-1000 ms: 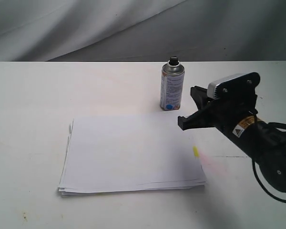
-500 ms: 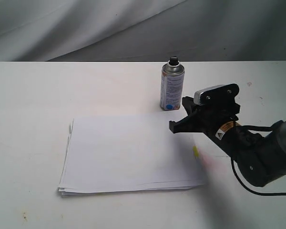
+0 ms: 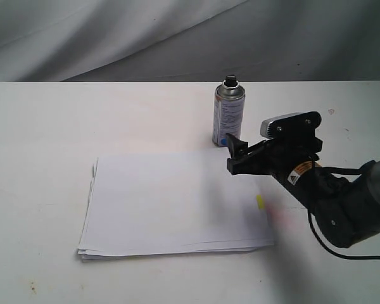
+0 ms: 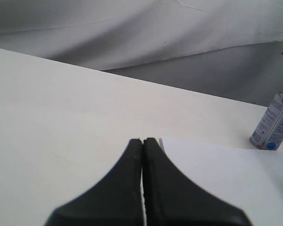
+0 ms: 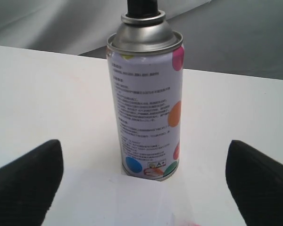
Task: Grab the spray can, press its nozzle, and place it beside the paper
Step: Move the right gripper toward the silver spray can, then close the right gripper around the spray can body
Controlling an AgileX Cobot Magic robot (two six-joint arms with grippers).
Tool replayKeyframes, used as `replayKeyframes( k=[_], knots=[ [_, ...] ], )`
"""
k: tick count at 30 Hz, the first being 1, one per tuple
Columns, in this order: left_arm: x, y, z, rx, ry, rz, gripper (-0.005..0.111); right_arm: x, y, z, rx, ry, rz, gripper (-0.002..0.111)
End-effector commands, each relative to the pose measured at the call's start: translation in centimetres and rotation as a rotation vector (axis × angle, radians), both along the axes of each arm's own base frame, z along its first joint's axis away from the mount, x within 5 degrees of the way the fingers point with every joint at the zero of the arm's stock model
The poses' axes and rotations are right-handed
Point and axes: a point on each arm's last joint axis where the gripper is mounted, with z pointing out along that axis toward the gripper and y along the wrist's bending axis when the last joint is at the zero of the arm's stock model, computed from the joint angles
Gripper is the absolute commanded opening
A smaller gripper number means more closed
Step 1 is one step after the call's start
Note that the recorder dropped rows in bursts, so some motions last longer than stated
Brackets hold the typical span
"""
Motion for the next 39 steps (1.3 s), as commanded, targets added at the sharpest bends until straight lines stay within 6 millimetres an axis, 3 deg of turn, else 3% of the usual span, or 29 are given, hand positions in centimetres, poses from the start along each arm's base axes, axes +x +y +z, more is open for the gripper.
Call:
replayKeyframes(
  k=[1, 8, 15, 20, 33, 39],
  knots=[
    [0.0, 0.0, -0.1, -0.003, -0.005, 0.003, 0.0, 0.1, 0.0, 0.0, -0.005, 0.005, 0.001, 0.086],
    [0.0, 0.0, -0.1, -0.003, -0.005, 0.003, 0.0, 1.7, 1.1, -0.1, -0.03, 0.039, 0.044, 0.086],
    [0.0, 0.0, -0.1, -0.003, -0.005, 0.003, 0.0, 4.4, 2.2, -2.1, -0.016, 0.007, 0.037, 0.086],
    [0.0, 0.0, -0.1, -0.003, -0.005, 0.003, 0.0, 5.5, 2.6, -2.5, -0.006, -0.007, 0.026, 0.086],
    [0.0, 0.0, -0.1, -0.003, -0.005, 0.003, 0.0, 7.9, 3.4, -1.5, 0.009, -0.018, 0.004, 0.086],
    [0.0, 0.0, -0.1, -0.003, -0.005, 0.003, 0.0, 8.7, 2.1, -1.1, 0.022, -0.036, -0.036, 0.086]
  ],
)
